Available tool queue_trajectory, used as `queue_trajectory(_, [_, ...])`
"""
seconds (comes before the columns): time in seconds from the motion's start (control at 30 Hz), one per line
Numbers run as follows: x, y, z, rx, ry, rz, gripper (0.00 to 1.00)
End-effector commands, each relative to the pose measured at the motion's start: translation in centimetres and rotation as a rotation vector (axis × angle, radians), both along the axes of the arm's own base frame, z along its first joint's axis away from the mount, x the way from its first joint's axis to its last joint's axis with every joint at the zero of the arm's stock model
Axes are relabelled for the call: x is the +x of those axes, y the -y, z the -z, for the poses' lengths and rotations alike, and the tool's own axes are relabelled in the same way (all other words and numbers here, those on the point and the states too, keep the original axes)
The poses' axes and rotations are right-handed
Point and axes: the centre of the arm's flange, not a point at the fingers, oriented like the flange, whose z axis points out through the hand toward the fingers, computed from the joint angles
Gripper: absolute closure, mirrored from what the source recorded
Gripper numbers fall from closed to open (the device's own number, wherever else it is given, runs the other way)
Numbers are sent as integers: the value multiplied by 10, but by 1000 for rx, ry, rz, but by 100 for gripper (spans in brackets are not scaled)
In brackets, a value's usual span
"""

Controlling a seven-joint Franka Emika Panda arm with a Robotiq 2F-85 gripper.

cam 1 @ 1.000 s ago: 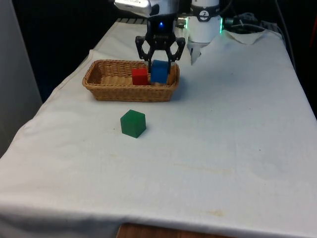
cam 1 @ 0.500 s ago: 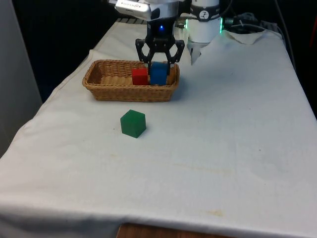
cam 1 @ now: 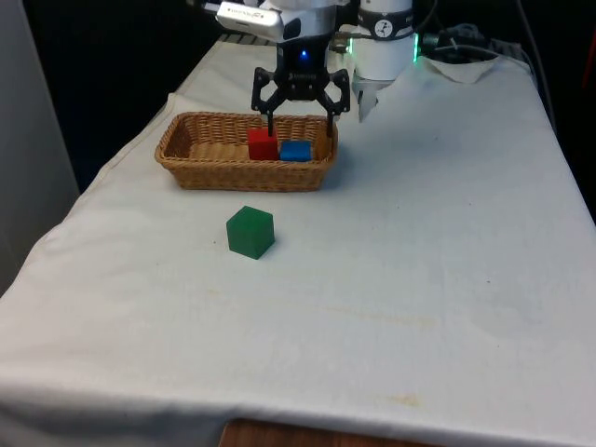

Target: Pick up exactly two blocks and place them into the basket.

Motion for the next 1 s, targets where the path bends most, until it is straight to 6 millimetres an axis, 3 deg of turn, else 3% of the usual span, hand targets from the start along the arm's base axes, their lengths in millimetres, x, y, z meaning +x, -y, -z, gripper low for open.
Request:
queue_trajectory(0.0, [0,-1,0,10,8,-2,0])
queue_trajectory(0.2, [4,0,-9,5,18,0,0])
queue_trajectory(0.47, [4,-7,-37,34,33,5,0])
queue_trajectory(0.83, [9,-35,-76,44,74,14,0])
queue_trajectory(0.97, [17,-56,-95,32,80,12,0])
